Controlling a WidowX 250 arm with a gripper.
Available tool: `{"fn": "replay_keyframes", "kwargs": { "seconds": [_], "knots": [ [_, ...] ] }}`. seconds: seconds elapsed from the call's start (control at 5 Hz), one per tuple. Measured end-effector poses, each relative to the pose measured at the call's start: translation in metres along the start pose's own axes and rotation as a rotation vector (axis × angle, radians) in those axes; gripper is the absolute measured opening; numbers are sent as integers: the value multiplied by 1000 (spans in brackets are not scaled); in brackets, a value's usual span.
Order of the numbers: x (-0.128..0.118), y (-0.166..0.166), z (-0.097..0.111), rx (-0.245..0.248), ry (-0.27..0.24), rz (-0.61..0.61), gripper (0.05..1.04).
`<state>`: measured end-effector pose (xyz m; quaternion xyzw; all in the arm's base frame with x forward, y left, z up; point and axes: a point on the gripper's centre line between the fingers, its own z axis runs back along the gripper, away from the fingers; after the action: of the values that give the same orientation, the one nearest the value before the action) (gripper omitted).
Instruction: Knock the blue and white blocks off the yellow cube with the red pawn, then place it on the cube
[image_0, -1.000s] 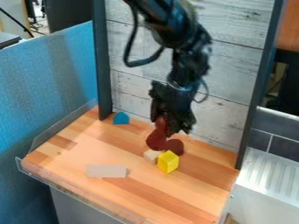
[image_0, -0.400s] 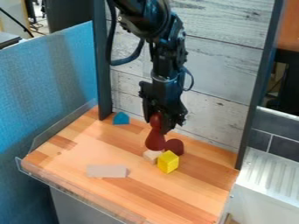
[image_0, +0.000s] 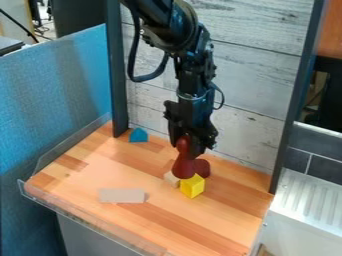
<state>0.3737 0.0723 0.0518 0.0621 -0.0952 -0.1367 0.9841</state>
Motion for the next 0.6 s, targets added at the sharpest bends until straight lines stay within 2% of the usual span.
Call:
{"fn": "replay_keyframes", "kwargs": {
  "seconds": [0.2, 0.6],
  "knots": [
    [4, 0, -8, -30, 11, 7, 592],
    [7, 3, -17, -56, 25, 34, 592]
  ]
}}
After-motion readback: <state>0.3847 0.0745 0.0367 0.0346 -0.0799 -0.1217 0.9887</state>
